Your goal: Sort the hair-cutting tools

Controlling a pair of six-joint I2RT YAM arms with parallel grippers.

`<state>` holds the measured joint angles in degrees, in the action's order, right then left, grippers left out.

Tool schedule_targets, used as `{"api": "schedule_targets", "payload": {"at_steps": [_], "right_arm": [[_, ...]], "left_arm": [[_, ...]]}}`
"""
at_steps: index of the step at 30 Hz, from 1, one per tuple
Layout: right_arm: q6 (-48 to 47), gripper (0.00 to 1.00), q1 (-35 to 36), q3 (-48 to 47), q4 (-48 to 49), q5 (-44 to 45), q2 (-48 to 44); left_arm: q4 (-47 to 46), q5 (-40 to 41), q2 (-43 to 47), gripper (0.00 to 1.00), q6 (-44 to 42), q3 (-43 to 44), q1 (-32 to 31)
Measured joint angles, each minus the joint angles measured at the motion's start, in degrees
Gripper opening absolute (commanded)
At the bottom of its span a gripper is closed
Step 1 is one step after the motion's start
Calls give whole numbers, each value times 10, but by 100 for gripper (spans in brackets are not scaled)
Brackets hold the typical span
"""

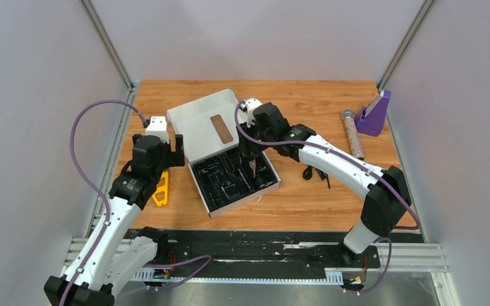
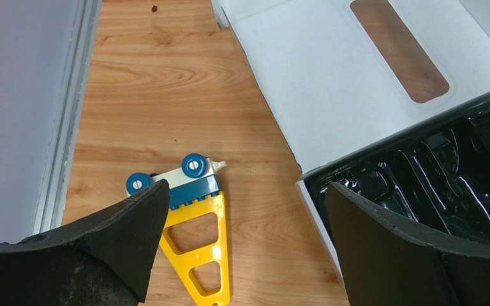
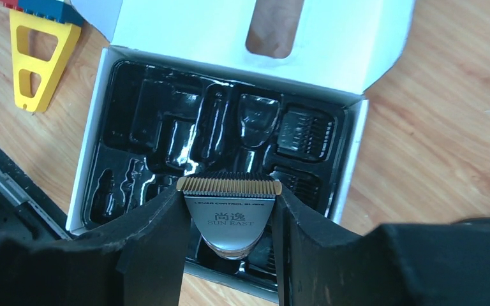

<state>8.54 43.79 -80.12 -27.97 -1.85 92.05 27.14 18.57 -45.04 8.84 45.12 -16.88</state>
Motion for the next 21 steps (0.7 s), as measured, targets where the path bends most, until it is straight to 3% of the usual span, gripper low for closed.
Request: {"api": "schedule_targets", "payload": {"at_steps": [13,21], "right_arm": [[50,0,13,-3,-15,-14,75],[53,12,13,-56,-40,-29,141]], "left_arm": [[1,0,-2,100,0,0,0],[1,0,-4,100,0,0,0]]}}
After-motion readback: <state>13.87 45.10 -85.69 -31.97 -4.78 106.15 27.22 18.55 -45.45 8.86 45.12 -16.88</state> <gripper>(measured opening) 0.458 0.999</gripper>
